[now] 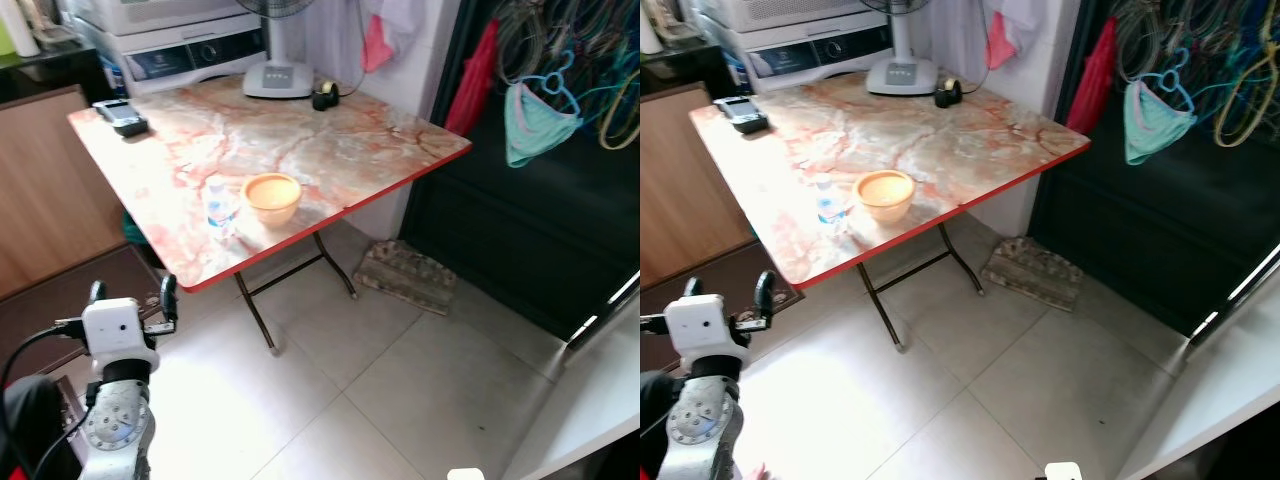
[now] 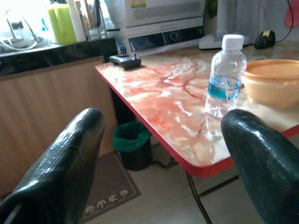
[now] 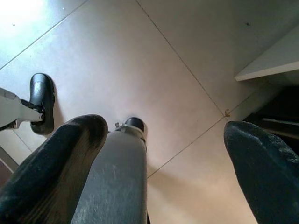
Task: Restocking fridge
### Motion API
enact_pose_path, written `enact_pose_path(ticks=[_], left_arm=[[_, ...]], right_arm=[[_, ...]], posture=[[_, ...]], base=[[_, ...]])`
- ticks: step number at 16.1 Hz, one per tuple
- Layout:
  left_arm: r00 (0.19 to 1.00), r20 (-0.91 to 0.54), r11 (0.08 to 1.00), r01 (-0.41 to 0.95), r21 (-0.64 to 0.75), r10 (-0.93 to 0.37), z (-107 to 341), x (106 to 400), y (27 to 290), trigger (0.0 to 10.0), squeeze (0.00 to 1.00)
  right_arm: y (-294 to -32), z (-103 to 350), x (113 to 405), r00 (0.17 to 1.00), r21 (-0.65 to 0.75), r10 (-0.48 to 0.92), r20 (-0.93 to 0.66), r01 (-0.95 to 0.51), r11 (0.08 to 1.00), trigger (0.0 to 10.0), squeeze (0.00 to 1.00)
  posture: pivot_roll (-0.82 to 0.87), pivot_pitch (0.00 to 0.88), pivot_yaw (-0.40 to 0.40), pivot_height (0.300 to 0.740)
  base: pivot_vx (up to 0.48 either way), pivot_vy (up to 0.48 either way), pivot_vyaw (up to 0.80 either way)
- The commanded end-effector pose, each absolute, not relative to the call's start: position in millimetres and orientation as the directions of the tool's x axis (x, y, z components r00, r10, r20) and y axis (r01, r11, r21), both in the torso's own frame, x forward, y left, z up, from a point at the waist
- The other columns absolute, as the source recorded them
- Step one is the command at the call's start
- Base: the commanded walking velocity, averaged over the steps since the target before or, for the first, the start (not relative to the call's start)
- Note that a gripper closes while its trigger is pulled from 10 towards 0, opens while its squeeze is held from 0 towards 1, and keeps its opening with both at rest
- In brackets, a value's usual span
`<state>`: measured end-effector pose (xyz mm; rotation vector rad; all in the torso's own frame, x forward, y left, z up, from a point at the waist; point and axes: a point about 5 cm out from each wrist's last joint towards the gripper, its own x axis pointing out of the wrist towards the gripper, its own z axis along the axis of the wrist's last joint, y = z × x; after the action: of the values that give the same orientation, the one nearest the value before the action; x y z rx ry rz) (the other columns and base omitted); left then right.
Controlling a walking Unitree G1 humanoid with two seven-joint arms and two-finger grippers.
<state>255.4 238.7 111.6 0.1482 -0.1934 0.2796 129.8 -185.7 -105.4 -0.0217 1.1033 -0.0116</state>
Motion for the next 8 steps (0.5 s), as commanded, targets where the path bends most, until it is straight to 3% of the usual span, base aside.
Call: enact_pose_path(ticks=[1,4,8], left_arm=[[0.949,0.226,0.961,-0.250,0.120,0.219,122,265,235,10.0,0.00],[0.958,0.217,0.969,-0.217,0.120,0.187,128,275,233,10.0,0.00],[0.965,0.205,0.975,-0.192,0.115,0.166,126,272,219,10.0,0.00]], right_arm=[[-192,-105,128,0.461,-0.032,-0.052,-0.886,0.052,0.998,10.0,0.00],[-195,-103,131,0.479,-0.033,-0.057,-0.876,0.058,0.998,10.0,0.00],[-197,-104,129,0.464,-0.046,-0.037,-0.885,-0.007,0.999,10.0,0.00]], posture=[[0.14,0.000,0.003,0.740],[0.09,0.000,0.032,0.740],[0.09,0.000,-0.002,0.740]], base=[[0.000,0.000,0.00],[0.000,0.000,0.00],[0.000,0.000,0.00]])
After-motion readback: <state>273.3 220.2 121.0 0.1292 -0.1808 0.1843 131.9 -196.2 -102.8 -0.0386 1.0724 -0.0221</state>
